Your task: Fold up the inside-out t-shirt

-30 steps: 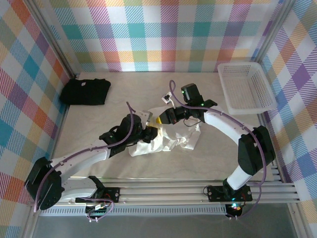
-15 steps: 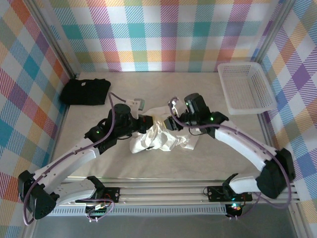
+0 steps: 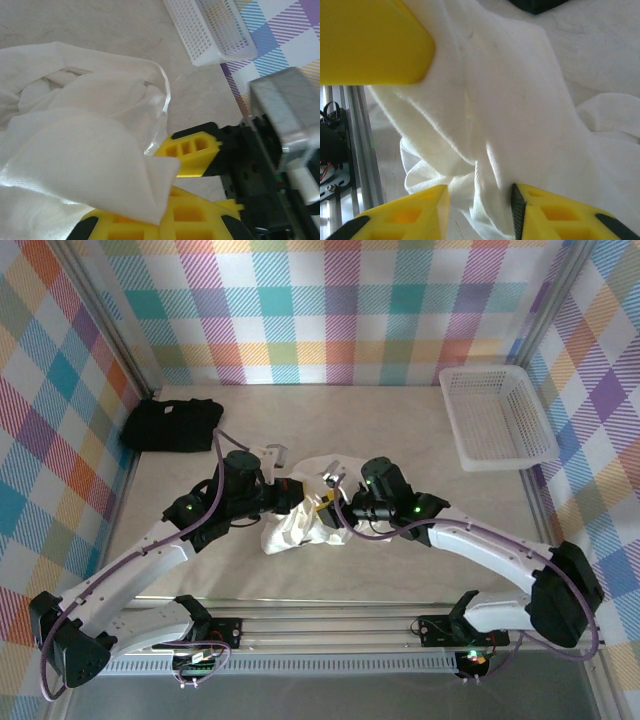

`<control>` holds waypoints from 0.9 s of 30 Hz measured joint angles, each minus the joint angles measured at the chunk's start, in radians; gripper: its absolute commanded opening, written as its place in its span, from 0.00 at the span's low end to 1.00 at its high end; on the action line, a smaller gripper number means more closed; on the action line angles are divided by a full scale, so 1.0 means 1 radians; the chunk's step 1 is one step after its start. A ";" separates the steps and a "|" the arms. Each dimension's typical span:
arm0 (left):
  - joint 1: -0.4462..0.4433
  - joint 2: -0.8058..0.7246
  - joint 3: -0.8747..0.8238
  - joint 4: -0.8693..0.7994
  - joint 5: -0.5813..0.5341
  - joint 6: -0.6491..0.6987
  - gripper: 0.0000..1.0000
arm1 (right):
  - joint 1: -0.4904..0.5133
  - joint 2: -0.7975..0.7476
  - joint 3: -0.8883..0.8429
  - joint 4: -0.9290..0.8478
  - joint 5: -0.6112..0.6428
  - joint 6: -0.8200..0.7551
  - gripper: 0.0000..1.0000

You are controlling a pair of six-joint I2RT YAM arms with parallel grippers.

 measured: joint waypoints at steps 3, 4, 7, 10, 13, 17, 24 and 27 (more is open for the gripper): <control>0.000 -0.001 0.000 0.000 -0.002 -0.001 0.00 | 0.003 0.030 0.000 0.014 0.012 0.008 0.09; 0.000 -0.002 0.000 -0.002 -0.005 -0.002 0.00 | 0.003 0.032 0.000 0.013 0.028 0.013 0.05; 0.009 -0.014 0.000 -0.010 -0.024 -0.003 0.00 | 0.003 0.015 -0.006 0.008 0.076 0.011 0.04; 0.050 -0.038 0.000 -0.021 -0.027 -0.012 0.00 | 0.003 -0.055 -0.051 -0.002 0.109 0.011 0.04; 0.114 -0.059 0.000 -0.021 0.010 -0.032 0.00 | 0.003 -0.130 -0.095 0.003 0.127 0.011 0.06; 0.188 -0.062 -0.006 -0.013 0.110 -0.062 0.00 | 0.006 -0.191 -0.136 0.031 0.130 0.011 0.10; 0.224 -0.062 -0.008 0.024 0.175 -0.071 0.00 | 0.006 -0.194 -0.157 -0.002 0.080 -0.030 0.28; 0.224 -0.062 -0.008 0.032 0.191 -0.071 0.00 | 0.008 -0.196 -0.157 -0.002 0.046 -0.055 0.33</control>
